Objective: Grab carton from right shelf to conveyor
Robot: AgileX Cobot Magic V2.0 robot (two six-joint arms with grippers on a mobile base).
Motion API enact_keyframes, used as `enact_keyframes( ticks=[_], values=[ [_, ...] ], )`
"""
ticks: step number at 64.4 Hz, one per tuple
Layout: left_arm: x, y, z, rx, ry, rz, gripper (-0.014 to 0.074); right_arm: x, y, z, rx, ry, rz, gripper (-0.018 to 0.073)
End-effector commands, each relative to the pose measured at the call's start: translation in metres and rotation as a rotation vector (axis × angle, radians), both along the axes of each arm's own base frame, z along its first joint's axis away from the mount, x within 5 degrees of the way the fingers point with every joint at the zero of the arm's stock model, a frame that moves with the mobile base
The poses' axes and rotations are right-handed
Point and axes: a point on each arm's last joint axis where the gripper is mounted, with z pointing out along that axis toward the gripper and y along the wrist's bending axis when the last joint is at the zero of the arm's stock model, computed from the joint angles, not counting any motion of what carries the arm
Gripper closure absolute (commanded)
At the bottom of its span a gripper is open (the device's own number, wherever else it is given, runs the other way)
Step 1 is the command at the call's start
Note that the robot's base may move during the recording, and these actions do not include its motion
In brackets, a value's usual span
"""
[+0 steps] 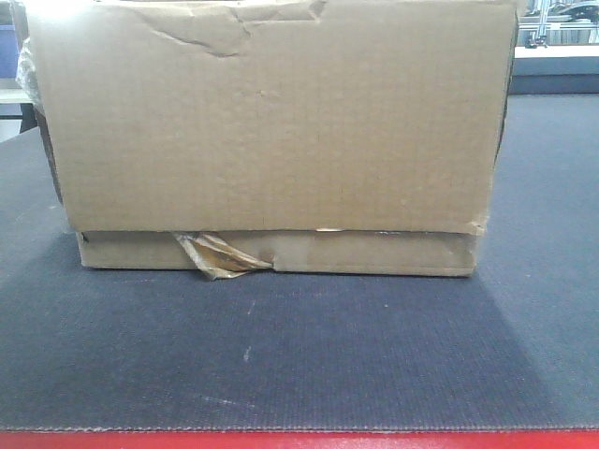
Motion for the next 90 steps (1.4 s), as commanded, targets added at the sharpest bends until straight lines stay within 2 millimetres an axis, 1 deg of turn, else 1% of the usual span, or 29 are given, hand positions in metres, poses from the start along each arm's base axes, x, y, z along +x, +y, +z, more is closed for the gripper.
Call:
enact_keyframes(
  ticks=[1, 35, 42, 51, 57, 64, 77, 81, 85, 90],
  values=[
    [-0.001, 0.0, 0.003, -0.002, -0.031, 0.006, 0.0603, -0.001, -0.001, 0.002, -0.003, -0.033, -0.006, 0.0615],
    [-0.001, 0.0, 0.003, -0.002, -0.031, 0.006, 0.0603, -0.001, 0.0, 0.003, 0.018, -0.041, -0.005, 0.0615],
    [-0.001, 0.0, 0.003, -0.002, -0.031, 0.006, 0.0603, 0.0, -0.001, 0.0, -0.045, -0.037, -0.043, 0.0615],
    [-0.001, 0.0, 0.003, -0.002, -0.031, 0.006, 0.0603, 0.006, -0.001, -0.016, -0.107, -0.004, -0.111, 0.0615],
    [-0.001, 0.0, 0.003, -0.002, -0.031, 0.006, 0.0603, 0.01, -0.003, -0.031, -0.106, 0.015, -0.169, 0.0615],
    [-0.001, 0.0, 0.003, -0.002, -0.031, 0.006, 0.0603, 0.011, -0.005, -0.049, -0.103, -0.003, -0.214, 0.0615],
    [-0.001, 0.0, 0.003, -0.002, -0.031, 0.006, 0.0603, 0.021, -0.006, -0.086, -0.104, 0.029, -0.23, 0.0615],
    [-0.001, 0.0, 0.003, -0.002, -0.031, 0.006, 0.0603, 0.022, -0.007, -0.093, -0.101, 0.008, -0.236, 0.0615],
    [-0.001, 0.0, 0.003, -0.002, -0.031, 0.006, 0.0603, 0.022, -0.007, -0.088, -0.092, -0.058, -0.244, 0.0615],
    [-0.001, 0.0, 0.003, -0.002, -0.031, 0.006, 0.0603, 0.023, -0.007, -0.09, -0.092, -0.036, -0.242, 0.0615]
  ],
)
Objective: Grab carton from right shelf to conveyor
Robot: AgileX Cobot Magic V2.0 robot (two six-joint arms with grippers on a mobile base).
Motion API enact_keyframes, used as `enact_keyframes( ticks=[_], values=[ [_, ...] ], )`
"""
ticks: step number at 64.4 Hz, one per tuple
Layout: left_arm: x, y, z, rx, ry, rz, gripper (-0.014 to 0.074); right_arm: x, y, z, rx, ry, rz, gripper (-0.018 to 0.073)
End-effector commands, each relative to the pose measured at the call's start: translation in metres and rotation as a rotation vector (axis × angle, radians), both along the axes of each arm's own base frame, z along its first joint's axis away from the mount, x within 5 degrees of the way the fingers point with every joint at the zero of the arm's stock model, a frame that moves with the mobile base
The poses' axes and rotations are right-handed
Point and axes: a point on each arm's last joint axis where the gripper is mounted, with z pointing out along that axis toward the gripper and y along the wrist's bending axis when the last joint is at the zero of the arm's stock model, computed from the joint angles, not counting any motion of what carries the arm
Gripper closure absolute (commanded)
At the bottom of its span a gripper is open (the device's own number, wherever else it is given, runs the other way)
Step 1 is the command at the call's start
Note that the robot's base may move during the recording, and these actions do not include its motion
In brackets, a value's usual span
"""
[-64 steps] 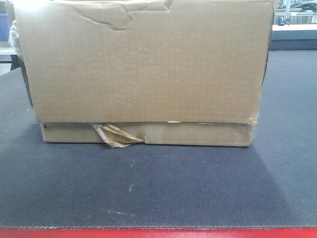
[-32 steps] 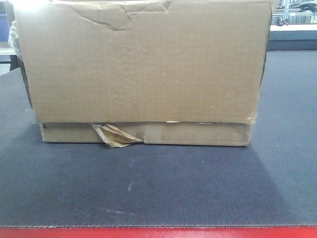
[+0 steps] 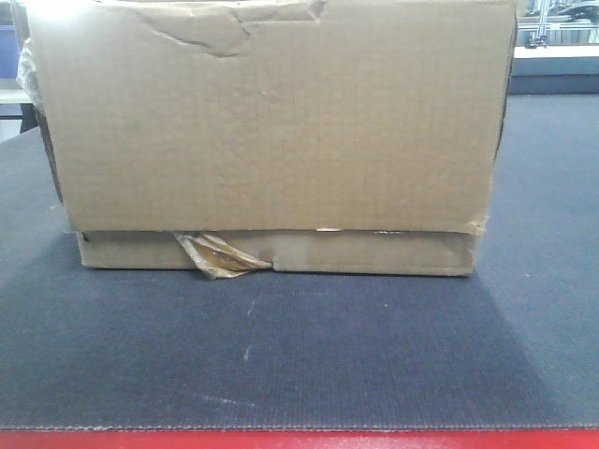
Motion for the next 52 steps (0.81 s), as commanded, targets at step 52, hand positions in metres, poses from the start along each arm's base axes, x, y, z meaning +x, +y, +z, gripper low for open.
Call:
enact_keyframes(
  ticks=[52],
  values=[
    [-0.0007, 0.0003, 0.0029, -0.002, -0.028, 0.005, 0.0603, -0.0004, -0.0005, 0.0046, 0.049, -0.057, -0.006, 0.0615]
  ],
)
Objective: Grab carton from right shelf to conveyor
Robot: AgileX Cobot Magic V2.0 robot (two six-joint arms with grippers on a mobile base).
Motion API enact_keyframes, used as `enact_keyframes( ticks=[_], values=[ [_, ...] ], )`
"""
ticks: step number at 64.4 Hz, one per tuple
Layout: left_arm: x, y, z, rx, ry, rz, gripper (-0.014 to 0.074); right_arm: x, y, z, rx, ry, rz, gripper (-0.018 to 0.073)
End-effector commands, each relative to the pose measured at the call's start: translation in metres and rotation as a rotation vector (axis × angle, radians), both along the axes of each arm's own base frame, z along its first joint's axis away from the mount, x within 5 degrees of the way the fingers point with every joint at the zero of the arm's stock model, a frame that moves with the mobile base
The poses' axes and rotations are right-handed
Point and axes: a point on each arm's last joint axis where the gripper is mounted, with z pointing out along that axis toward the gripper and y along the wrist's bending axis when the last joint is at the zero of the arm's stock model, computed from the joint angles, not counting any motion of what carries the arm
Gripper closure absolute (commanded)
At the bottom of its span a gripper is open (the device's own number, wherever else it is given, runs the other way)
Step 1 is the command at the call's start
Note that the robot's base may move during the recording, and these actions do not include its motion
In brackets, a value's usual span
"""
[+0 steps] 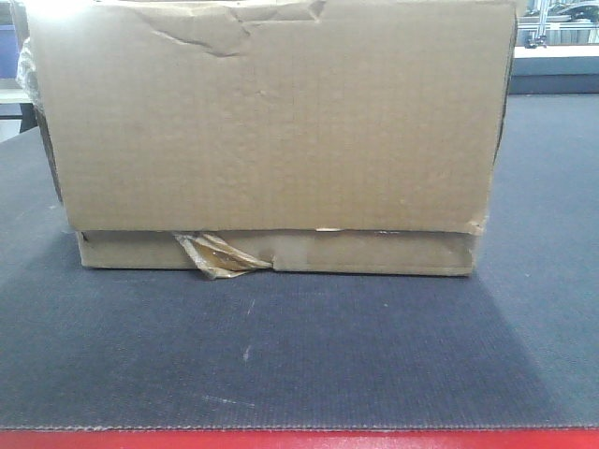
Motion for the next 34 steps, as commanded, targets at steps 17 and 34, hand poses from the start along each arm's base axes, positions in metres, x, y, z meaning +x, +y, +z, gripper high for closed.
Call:
enact_keyframes(
  ticks=[17, 34],
  values=[
    [-0.0007, 0.0003, 0.0029, -0.002, -0.028, 0.005, 0.0603, -0.0005, -0.0003, 0.0027, 0.008, -0.03, -0.005, 0.0615],
    [-0.0007, 0.0003, 0.0029, -0.002, -0.028, 0.005, 0.0603, -0.0005, -0.0003, 0.0027, 0.008, -0.03, -0.005, 0.0615]
  ],
)
